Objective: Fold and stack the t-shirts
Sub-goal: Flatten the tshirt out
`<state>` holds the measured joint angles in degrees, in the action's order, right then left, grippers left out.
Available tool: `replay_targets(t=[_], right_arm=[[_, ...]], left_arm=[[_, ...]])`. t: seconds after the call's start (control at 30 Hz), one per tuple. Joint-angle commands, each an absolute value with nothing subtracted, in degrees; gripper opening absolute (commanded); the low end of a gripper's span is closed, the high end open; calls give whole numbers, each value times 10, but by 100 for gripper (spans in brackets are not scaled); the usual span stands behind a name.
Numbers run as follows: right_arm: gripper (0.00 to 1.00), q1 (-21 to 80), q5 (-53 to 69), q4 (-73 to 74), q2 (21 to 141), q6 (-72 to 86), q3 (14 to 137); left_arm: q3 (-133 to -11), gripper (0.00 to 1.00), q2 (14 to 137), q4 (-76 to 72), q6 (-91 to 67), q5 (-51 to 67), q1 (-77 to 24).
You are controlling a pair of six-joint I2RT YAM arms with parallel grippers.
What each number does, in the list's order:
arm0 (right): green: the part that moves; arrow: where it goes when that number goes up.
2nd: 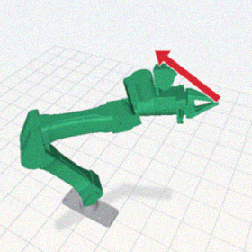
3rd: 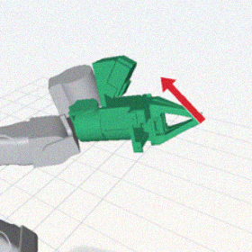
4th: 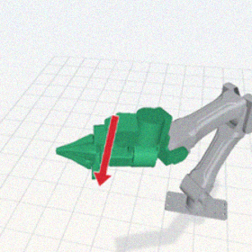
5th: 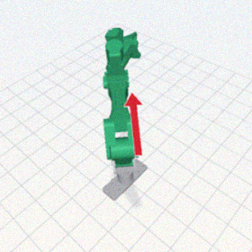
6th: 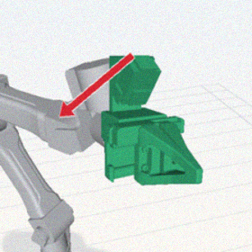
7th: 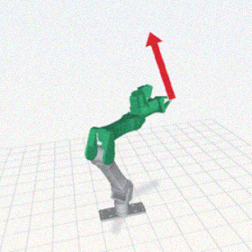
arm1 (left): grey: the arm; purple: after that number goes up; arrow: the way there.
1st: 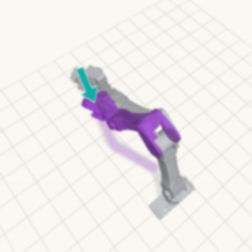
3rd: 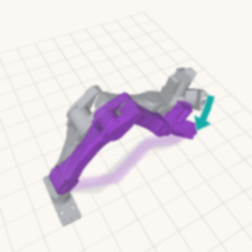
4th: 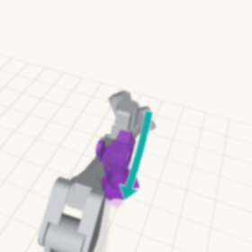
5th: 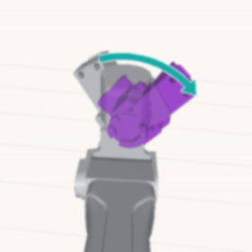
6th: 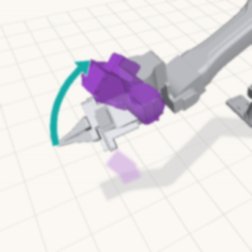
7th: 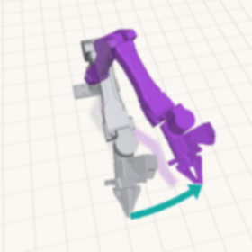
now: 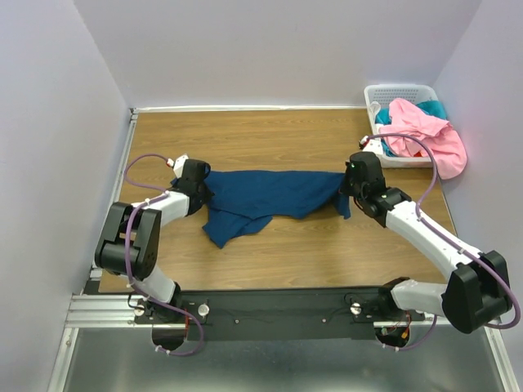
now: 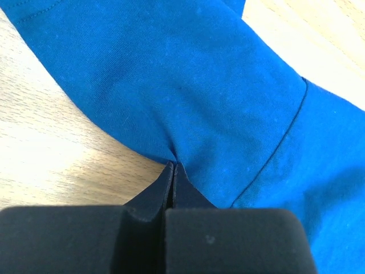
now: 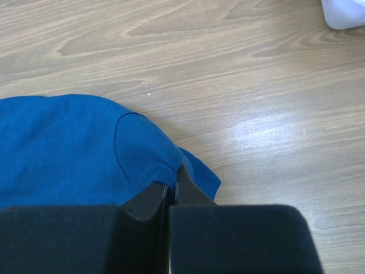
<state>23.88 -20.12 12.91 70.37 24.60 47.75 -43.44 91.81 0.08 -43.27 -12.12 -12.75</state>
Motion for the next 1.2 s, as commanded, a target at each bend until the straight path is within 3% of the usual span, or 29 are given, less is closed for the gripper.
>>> replay_targets(t=[0.0,0.2,0.37,0.6,0.87,1.17], right_arm=[[6,236,-234,114,688,234,488],[5,236,-214,115,670,203,573],[5,236,-121,114,613,166,640],[3,236,-46,132,543,153,758],[3,236,67,156,550,146,924],[2,236,44,159,620,107,1005]], left_arm=[[-453,0,872,3,-413,-127,-126],[-499,0,703,-18,-401,-144,-126],[-550,0,549,-28,-374,-170,-126],[-628,0,420,-31,-348,-179,-126],[-750,0,387,-46,-315,-125,-126],[-832,0,453,-54,-288,-124,-126]])
